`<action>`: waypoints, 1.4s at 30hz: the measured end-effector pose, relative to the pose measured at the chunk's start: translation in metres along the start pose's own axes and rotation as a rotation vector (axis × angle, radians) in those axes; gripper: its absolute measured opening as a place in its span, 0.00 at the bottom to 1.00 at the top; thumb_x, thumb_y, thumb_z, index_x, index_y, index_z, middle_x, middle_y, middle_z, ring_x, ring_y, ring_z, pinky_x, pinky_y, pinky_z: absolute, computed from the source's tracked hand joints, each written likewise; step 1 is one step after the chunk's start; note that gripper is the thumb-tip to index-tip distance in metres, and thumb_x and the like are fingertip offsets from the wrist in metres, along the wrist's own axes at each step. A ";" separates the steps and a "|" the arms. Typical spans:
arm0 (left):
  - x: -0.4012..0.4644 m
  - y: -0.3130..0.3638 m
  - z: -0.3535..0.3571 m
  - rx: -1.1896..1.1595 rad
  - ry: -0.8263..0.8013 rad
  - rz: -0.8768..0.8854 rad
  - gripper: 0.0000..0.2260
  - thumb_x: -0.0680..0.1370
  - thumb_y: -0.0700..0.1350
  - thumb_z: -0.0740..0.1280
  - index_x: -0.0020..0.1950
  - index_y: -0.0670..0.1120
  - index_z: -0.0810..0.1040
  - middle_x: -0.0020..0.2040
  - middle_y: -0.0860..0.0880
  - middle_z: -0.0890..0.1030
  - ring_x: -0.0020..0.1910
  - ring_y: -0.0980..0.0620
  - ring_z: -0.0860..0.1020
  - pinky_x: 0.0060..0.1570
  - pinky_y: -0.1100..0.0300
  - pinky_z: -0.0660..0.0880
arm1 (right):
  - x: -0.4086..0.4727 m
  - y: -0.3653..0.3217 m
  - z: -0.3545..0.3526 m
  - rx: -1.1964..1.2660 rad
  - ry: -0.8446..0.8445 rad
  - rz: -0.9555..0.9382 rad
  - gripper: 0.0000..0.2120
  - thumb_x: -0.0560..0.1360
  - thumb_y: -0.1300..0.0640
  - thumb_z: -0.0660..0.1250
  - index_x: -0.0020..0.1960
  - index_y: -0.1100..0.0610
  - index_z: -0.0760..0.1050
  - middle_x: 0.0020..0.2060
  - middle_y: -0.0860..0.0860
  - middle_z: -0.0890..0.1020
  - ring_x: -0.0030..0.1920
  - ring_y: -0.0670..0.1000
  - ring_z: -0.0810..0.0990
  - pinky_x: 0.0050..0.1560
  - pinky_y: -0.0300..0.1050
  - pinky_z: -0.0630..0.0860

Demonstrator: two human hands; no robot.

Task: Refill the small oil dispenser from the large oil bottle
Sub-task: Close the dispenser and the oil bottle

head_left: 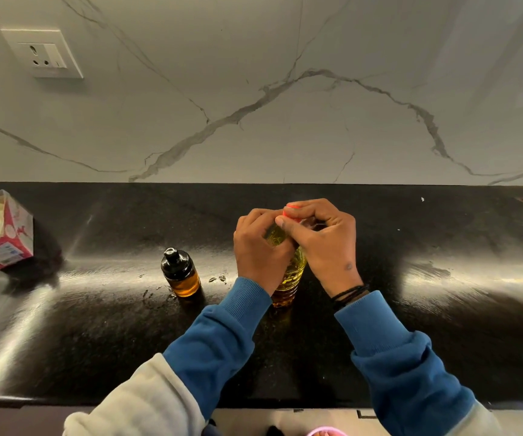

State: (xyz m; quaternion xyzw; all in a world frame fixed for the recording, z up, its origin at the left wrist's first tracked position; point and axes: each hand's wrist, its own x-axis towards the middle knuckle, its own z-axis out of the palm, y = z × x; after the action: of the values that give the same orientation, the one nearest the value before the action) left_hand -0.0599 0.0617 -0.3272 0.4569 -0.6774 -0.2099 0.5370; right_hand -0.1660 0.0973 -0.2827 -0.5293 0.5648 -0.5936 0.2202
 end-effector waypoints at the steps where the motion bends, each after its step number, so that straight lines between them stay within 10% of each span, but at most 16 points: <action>1: 0.000 0.001 -0.003 0.001 -0.023 -0.001 0.17 0.72 0.55 0.68 0.54 0.47 0.85 0.50 0.57 0.79 0.50 0.52 0.77 0.48 0.44 0.79 | 0.002 -0.001 0.000 -0.017 -0.010 -0.008 0.09 0.68 0.59 0.79 0.47 0.57 0.84 0.46 0.47 0.85 0.48 0.45 0.84 0.47 0.38 0.80; 13: 0.003 0.008 -0.051 -0.099 -0.015 -0.029 0.25 0.68 0.55 0.73 0.63 0.48 0.80 0.55 0.53 0.81 0.53 0.56 0.79 0.51 0.66 0.74 | 0.002 -0.044 0.030 -0.364 0.063 -0.363 0.10 0.73 0.53 0.74 0.53 0.52 0.82 0.51 0.49 0.81 0.54 0.52 0.77 0.49 0.43 0.75; 19: 0.006 -0.005 -0.087 -0.115 0.061 -0.085 0.18 0.72 0.56 0.73 0.59 0.51 0.80 0.53 0.52 0.83 0.52 0.54 0.81 0.49 0.53 0.79 | -0.010 -0.054 0.073 -0.269 0.021 -0.466 0.07 0.75 0.56 0.72 0.52 0.56 0.82 0.50 0.51 0.81 0.52 0.52 0.77 0.49 0.42 0.76; 28: 0.008 -0.055 -0.155 0.037 0.134 -0.154 0.09 0.75 0.40 0.73 0.54 0.45 0.82 0.48 0.51 0.84 0.47 0.59 0.80 0.46 0.72 0.72 | -0.018 -0.044 0.155 -0.166 -0.232 -0.321 0.08 0.75 0.59 0.73 0.54 0.57 0.81 0.50 0.50 0.80 0.49 0.48 0.80 0.48 0.43 0.81; 42: 0.047 -0.184 -0.313 0.212 0.469 -0.484 0.11 0.76 0.43 0.75 0.55 0.56 0.80 0.52 0.53 0.81 0.52 0.55 0.79 0.55 0.55 0.80 | -0.004 -0.060 0.338 -0.043 -0.543 -0.077 0.20 0.75 0.52 0.73 0.65 0.52 0.75 0.54 0.48 0.79 0.51 0.45 0.79 0.50 0.36 0.79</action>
State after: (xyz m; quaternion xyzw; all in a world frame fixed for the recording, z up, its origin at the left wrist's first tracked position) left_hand 0.2995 -0.0043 -0.3394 0.6932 -0.4259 -0.1488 0.5622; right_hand 0.1523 -0.0313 -0.2975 -0.6946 0.4771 -0.4257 0.3297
